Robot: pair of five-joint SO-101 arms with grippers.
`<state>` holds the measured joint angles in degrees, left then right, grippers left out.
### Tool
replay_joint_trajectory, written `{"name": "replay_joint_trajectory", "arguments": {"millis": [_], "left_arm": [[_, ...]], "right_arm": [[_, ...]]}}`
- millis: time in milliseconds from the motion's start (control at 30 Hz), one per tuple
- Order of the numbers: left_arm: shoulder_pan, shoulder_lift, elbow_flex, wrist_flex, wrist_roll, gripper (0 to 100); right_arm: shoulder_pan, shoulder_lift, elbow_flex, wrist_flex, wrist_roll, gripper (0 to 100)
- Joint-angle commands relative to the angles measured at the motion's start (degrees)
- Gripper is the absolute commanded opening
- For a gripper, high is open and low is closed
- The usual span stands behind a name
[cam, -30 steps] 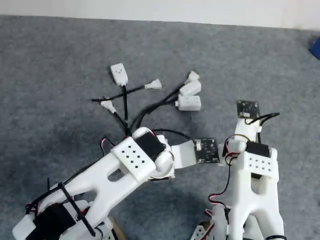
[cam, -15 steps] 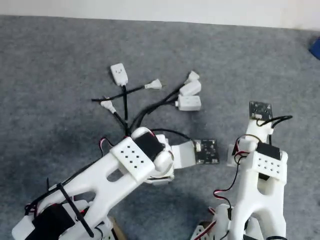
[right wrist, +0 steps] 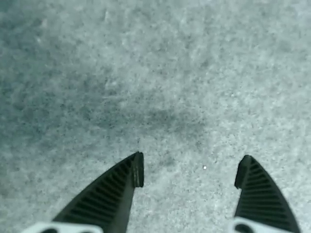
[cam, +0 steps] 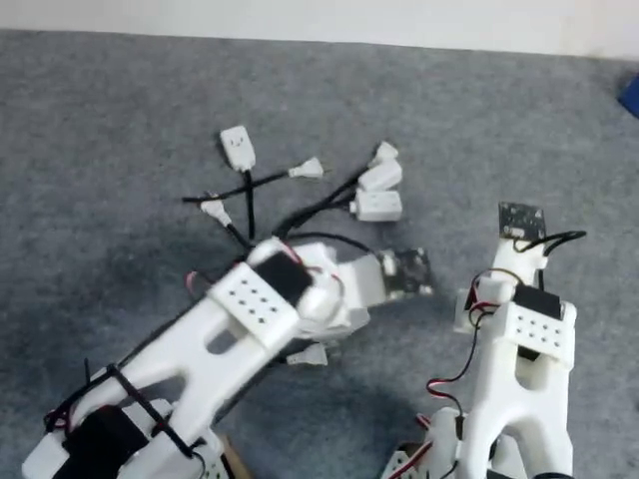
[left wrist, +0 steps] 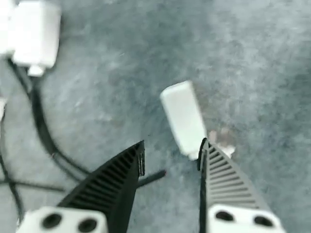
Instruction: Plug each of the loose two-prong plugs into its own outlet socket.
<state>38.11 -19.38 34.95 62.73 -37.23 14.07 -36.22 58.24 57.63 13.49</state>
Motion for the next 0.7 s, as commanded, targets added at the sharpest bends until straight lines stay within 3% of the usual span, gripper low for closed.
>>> {"name": "replay_joint_trajectory", "arguments": {"millis": [0,267,433,667], "left_arm": [[1.27,5.32,-2.68,-2.99,1.05,19],[-3.30,22.11,-16.84,-3.08,1.58,19],[-6.64,24.04,-23.08,3.08,-2.11,19],[-9.36,24.13,-22.20,4.66,-2.90,19]], "right_arm": [[0.66,0.13,-2.51,-0.04,0.70,29.9],[0.48,0.13,-2.42,-0.04,0.70,29.9],[0.48,0.13,-2.42,-0.04,0.70,29.9],[0.48,0.13,-2.42,0.04,0.70,29.9]]}}
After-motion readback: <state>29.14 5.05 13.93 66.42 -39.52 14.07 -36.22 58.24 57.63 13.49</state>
